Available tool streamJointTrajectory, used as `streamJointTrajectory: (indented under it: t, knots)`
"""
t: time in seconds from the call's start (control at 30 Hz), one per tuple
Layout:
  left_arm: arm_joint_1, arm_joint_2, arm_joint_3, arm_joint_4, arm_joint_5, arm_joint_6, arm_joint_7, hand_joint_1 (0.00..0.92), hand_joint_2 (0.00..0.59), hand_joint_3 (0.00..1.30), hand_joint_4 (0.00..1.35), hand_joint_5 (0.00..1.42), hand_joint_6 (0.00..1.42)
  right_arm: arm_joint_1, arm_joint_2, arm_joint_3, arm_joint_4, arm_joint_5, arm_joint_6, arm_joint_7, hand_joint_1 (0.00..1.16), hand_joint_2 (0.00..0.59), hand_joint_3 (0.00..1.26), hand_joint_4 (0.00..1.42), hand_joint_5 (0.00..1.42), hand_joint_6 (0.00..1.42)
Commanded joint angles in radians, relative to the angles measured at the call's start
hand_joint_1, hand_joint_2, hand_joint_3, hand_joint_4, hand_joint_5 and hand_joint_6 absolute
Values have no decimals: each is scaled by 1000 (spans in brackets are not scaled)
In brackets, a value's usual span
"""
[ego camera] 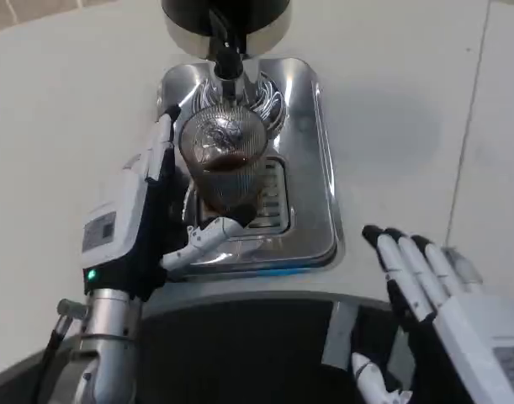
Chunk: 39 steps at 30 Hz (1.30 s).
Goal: Grasp the cup under the faucet to collect the drink, then remove the cup.
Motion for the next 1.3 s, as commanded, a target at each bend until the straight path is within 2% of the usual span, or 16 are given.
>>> streamJointTrajectory:
  t: [0.03,0.6,0.83,1.03,1.3]
  knots:
    - [-17,-5,-10,43,-8,-22,26,0,0,0,0,188,188,17,-2,-14,31,-3,-23,-12,227,586,0,0,0,0]
    - [-108,-10,-41,161,-7,-49,23,24,1,0,0,222,212,-47,18,-51,81,41,-15,-8,244,586,0,0,0,0]
    - [-135,-17,-61,196,-23,-70,17,175,7,0,0,235,238,-63,41,-45,81,34,-5,10,246,582,0,0,0,0]
    - [-157,-28,-67,234,-43,-85,20,268,17,0,0,254,254,-82,65,-36,76,22,14,41,241,563,0,0,0,0]
    - [-169,-41,-68,247,-84,-126,-12,308,23,4,34,354,386,-120,81,-40,89,18,33,78,232,556,0,0,0,0]
